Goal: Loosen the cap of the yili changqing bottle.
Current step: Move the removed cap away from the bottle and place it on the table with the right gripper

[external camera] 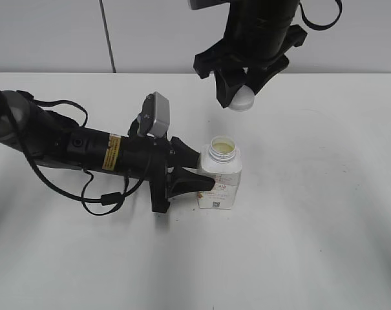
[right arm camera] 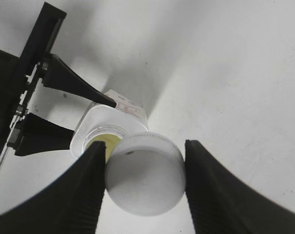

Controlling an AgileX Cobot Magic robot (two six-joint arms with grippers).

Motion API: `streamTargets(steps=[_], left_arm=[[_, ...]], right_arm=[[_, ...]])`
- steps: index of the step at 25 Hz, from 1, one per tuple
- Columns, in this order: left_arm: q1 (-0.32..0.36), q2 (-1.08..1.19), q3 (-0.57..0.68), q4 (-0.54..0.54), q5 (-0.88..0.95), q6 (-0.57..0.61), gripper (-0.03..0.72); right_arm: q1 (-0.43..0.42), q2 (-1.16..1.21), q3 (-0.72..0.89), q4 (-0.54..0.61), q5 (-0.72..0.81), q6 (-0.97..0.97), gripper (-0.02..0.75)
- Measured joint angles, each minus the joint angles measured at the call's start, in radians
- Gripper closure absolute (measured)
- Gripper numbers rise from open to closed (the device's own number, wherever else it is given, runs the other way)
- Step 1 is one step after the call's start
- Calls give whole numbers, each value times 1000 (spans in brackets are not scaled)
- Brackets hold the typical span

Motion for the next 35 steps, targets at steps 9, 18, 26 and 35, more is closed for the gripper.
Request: streamTargets(steps=[9, 18, 26, 35], left_arm=[[0, 0, 0, -2, 0, 0, 373], [0, 1, 0, -4, -1, 0, 374], [0, 1, 0, -5, -1, 0, 374], [0, 1, 0, -5, -1, 0, 374]], right_arm=[[-150, -7, 99, 8, -2, 6, 348], [-336, -40, 397, 18, -178, 6, 348], [-394, -24, 550, 27, -501, 6, 350], [-394, 64, 553, 33, -606, 6, 350]])
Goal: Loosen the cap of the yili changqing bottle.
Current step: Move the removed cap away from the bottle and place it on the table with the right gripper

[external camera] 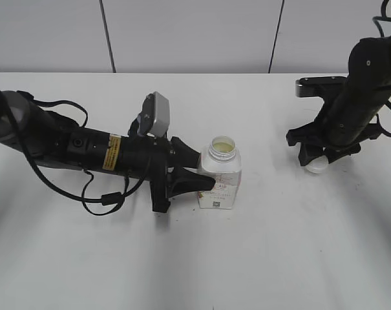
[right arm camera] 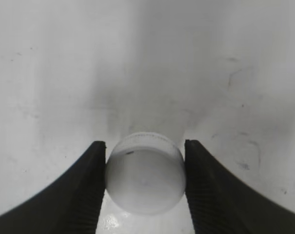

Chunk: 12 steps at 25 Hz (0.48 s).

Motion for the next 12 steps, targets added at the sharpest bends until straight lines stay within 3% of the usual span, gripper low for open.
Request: streamTargets(steps=[6, 10, 12], left_arm=[[0, 0, 0, 0, 0, 0, 374], [0, 0, 0, 0, 0, 0, 374], [0, 0, 0, 0, 0, 0, 374]], right_arm=[[0, 15, 0, 23, 1, -17, 336], [-1, 16, 0, 69, 12, -35, 192], [-1, 16, -1, 80, 29, -37, 155]])
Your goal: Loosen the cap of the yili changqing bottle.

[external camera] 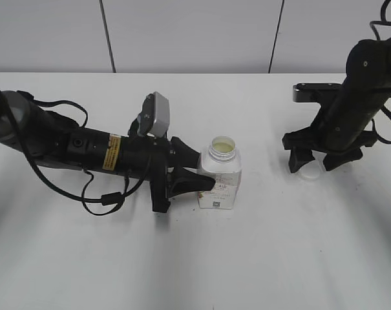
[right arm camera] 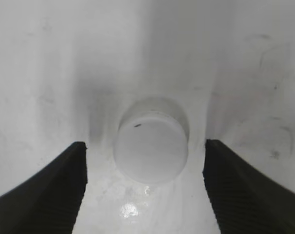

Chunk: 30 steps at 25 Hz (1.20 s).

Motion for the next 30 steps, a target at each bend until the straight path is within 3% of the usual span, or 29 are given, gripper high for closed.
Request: streamTargets(steps=[3, 8, 10, 22, 30], left_arm=[[0, 0, 0, 9, 0, 0, 351], [0, 0, 0, 19, -23, 0, 148], [4, 0, 0, 21, -27, 0, 117], [127, -69, 0, 212, -21, -101, 105], [205, -200, 0, 239, 147, -230, 105]], right_arm=[[0, 0, -2, 5, 11, -2, 158], [0, 0, -2, 5, 19, -3, 160], [0, 0, -2, 5, 20, -3, 160], [0, 0, -29, 24, 38, -5, 160], [0, -1, -153, 33, 98, -5, 160]])
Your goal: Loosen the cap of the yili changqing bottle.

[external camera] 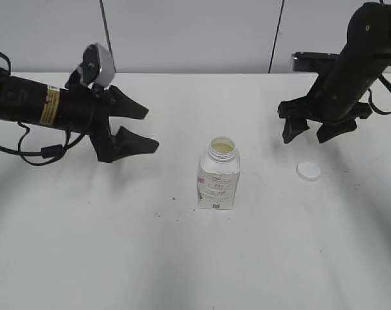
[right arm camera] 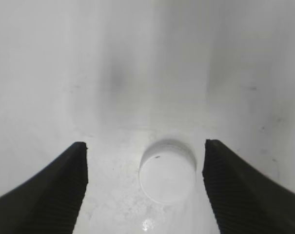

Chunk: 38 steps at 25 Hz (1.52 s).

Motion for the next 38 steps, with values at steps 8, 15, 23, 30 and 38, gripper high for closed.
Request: streamTargets(steps=[8, 15, 23, 30, 38], left_arm=[[4, -111, 0, -35, 503, -50, 107], [4, -158, 0, -228, 988, -50, 118], [6, -209, 1, -827, 1349, 281, 123], [6, -226, 1, -1258, 1598, 691, 123], [39, -229, -44, -1474, 1855, 820, 123]], right_arm=[[0, -2, -136, 2, 20, 0, 160], [0, -10, -203, -11, 24, -42, 160], [0, -20, -295, -142, 175, -46, 160], [0, -20, -371, -171, 351, -64, 163], [-67, -21, -385, -171, 460, -106, 173]])
